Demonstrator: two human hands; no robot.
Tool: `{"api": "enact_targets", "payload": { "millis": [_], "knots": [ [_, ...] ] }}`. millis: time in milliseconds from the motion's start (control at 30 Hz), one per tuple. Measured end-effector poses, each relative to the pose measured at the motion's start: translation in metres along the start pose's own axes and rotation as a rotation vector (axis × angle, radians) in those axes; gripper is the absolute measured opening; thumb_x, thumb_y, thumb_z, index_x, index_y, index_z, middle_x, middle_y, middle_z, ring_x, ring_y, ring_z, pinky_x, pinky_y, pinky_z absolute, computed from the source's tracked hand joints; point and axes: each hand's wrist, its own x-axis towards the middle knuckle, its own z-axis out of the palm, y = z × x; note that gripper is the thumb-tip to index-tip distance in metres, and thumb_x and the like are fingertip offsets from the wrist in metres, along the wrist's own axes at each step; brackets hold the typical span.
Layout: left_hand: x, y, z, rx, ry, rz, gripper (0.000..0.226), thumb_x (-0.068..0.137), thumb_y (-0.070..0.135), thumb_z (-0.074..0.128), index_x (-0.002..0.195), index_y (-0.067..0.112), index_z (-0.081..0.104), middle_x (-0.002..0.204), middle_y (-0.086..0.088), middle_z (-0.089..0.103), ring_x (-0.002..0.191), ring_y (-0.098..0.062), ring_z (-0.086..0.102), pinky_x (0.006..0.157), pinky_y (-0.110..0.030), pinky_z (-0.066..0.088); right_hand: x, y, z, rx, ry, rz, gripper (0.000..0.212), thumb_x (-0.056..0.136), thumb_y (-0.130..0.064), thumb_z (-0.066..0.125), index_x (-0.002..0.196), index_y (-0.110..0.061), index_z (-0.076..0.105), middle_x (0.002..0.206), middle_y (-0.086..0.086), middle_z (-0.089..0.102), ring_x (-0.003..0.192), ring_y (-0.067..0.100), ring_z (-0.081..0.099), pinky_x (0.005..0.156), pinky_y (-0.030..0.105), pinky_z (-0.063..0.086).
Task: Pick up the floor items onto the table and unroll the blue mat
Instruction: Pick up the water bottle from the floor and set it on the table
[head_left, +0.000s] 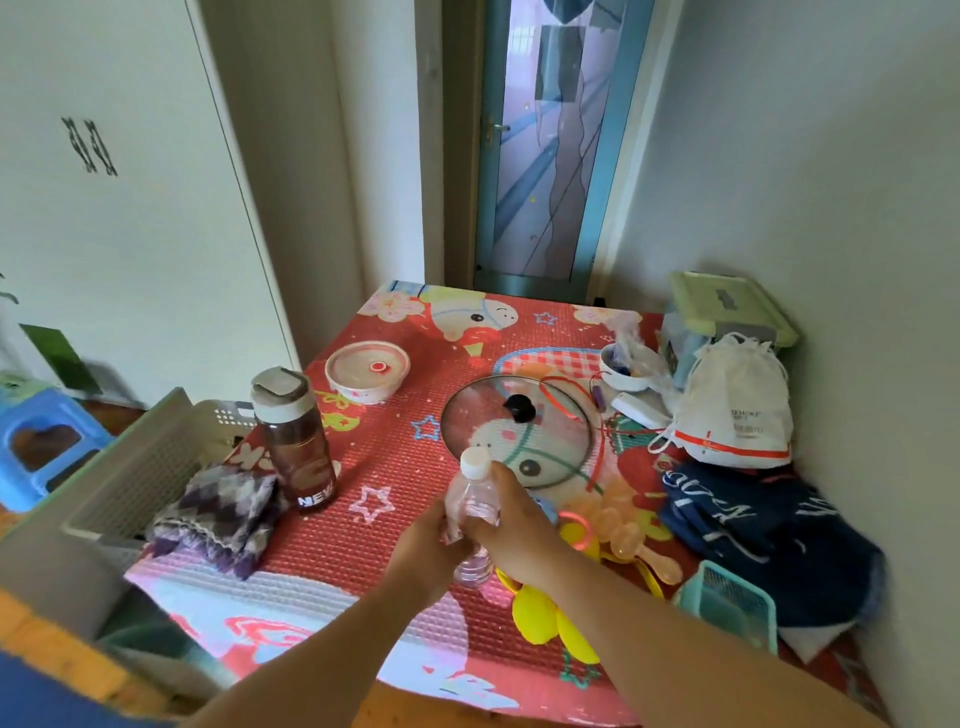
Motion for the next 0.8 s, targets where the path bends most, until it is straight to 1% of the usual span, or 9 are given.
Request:
{"api": "enact_targets", "payload": {
  "millis": [100, 200, 267, 333, 367, 433, 567, 667, 800],
  "knots": [
    [0.000, -0.005, 0.001, 0.002, 0.000, 0.006, 0.042, 0.074, 0.024, 0.071, 0.106, 0.044, 0.052, 0.086, 0.023, 0.067, 0.082, 0.008, 0.060, 0.061, -0.011, 0.041, 0.001, 0.005, 0.004, 0.015, -0.001, 0.020, 0.072, 0.089, -0.028, 0.060, 0.146, -0.033, 0.018, 0.147, -0.004, 0.039, 0.128, 0.015, 0.041, 0.090, 0.020, 0.034],
    [0.001, -0.003, -0.002, 0.020, -0.056, 0.003, 0.048, 0.075, 0.024, 0.071, 0.115, 0.041, 0.051, 0.091, 0.024, 0.066, 0.084, 0.010, 0.060, 0.061, -0.007, 0.042, 0.001, 0.005, 0.002, -0.005, -0.019, 0.038, 0.075, 0.087, -0.029, 0.062, 0.147, -0.033, 0.016, 0.147, -0.003, 0.037, 0.130, 0.016, 0.040, 0.088, 0.018, 0.035],
    [0.001, 0.002, -0.006, 0.032, -0.098, 0.011, 0.052, 0.075, 0.025, 0.071, 0.121, 0.036, 0.051, 0.100, 0.017, 0.067, 0.090, 0.001, 0.062, 0.071, -0.016, 0.047, 0.000, 0.002, -0.001, -0.021, -0.028, 0.030, 0.077, 0.084, -0.028, 0.065, 0.146, -0.032, 0.020, 0.146, -0.003, 0.038, 0.128, 0.013, 0.040, 0.085, 0.014, 0.035],
    [0.002, 0.010, -0.013, 0.060, -0.109, 0.047, 0.054, 0.076, 0.027, 0.070, 0.124, 0.039, 0.048, 0.109, 0.016, 0.066, 0.097, -0.005, 0.061, 0.081, -0.026, 0.048, -0.002, -0.005, -0.007, -0.039, -0.032, 0.022, 0.082, 0.081, -0.029, 0.069, 0.147, -0.028, 0.020, 0.149, -0.002, 0.036, 0.132, 0.015, 0.037, 0.095, 0.022, 0.037],
    [0.002, 0.018, -0.017, 0.079, -0.110, 0.072, 0.052, 0.077, 0.028, 0.068, 0.122, 0.044, 0.048, 0.109, 0.019, 0.065, 0.097, -0.004, 0.061, 0.081, -0.025, 0.047, -0.003, -0.009, -0.011, -0.053, -0.029, 0.020, 0.085, 0.081, -0.031, 0.070, 0.148, -0.025, 0.018, 0.151, -0.001, 0.032, 0.135, 0.017, 0.035, 0.101, 0.028, 0.036],
    [0.002, 0.031, -0.026, 0.106, -0.118, 0.122, 0.047, 0.079, 0.027, 0.068, 0.117, 0.048, 0.049, 0.108, 0.024, 0.064, 0.100, 0.000, 0.060, 0.083, -0.022, 0.047, -0.005, -0.020, -0.019, -0.076, -0.018, 0.021, 0.088, 0.081, -0.035, 0.070, 0.149, -0.023, 0.016, 0.152, 0.002, 0.029, 0.136, 0.021, 0.034, 0.102, 0.029, 0.033],
    [0.000, 0.064, -0.047, 0.171, -0.162, 0.128, 0.054, 0.082, 0.024, 0.068, 0.131, 0.027, 0.047, 0.128, 0.005, 0.059, 0.118, -0.014, 0.053, 0.101, -0.036, 0.043, -0.015, -0.050, -0.044, -0.085, 0.030, 0.014, 0.091, 0.080, -0.041, 0.070, 0.150, -0.026, 0.014, 0.154, 0.001, 0.026, 0.138, 0.023, 0.030, 0.102, 0.031, 0.031],
    [-0.007, 0.093, -0.067, 0.274, -0.215, 0.163, 0.043, 0.083, 0.032, 0.065, 0.124, 0.026, 0.053, 0.122, 0.003, 0.062, 0.109, -0.013, 0.056, 0.090, -0.029, 0.041, -0.026, -0.077, -0.066, -0.098, 0.070, -0.016, 0.087, 0.079, -0.044, 0.070, 0.149, -0.028, 0.020, 0.153, 0.001, 0.030, 0.135, 0.022, 0.034, 0.105, 0.035, 0.037],
    [-0.024, 0.139, -0.095, 0.345, -0.254, 0.209, 0.056, 0.085, 0.036, 0.062, 0.136, 0.025, 0.042, 0.129, 0.007, 0.053, 0.115, -0.013, 0.051, 0.093, -0.027, 0.039, -0.052, -0.114, -0.095, -0.126, 0.158, -0.028, 0.084, 0.076, -0.054, 0.067, 0.145, -0.027, 0.027, 0.150, 0.000, 0.035, 0.135, 0.023, 0.036, 0.107, 0.041, 0.037]
  ]
}}
